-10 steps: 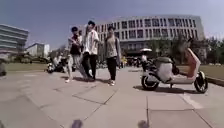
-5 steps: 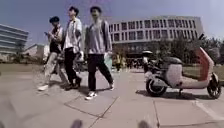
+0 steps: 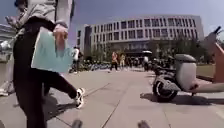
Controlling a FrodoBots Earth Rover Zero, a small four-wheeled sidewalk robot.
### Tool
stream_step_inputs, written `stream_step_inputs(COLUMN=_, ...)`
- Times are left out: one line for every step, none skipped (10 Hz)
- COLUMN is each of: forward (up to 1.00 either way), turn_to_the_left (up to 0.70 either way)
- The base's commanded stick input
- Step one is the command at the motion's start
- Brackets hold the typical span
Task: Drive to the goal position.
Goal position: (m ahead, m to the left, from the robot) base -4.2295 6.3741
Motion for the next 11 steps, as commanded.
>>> stream_step_inputs(forward=0.70, turn_to_the_left=-0.35)
stream_step_inputs(forward=0.70, turn_to_the_left=-0.35)
stream_step_inputs(forward=0.70, turn_to_the_left=-0.34)
stream_step_inputs(forward=0.70, turn_to_the_left=-0.34)
stream_step_inputs(forward=0.70, turn_to_the_left=-0.34)
stream_step_inputs(forward=0.70, turn_to_the_left=0.02)
stream_step_inputs(forward=0.70, turn_to_the_left=0.04)
stream_step_inputs(forward=0.70, turn_to_the_left=0.06)
stream_step_inputs(forward=0.70, turn_to_the_left=0.08)
stream_step_inputs(forward=0.70, turn_to_the_left=0.11)
stream_step_inputs(forward=0.70, turn_to_the_left=0.13)
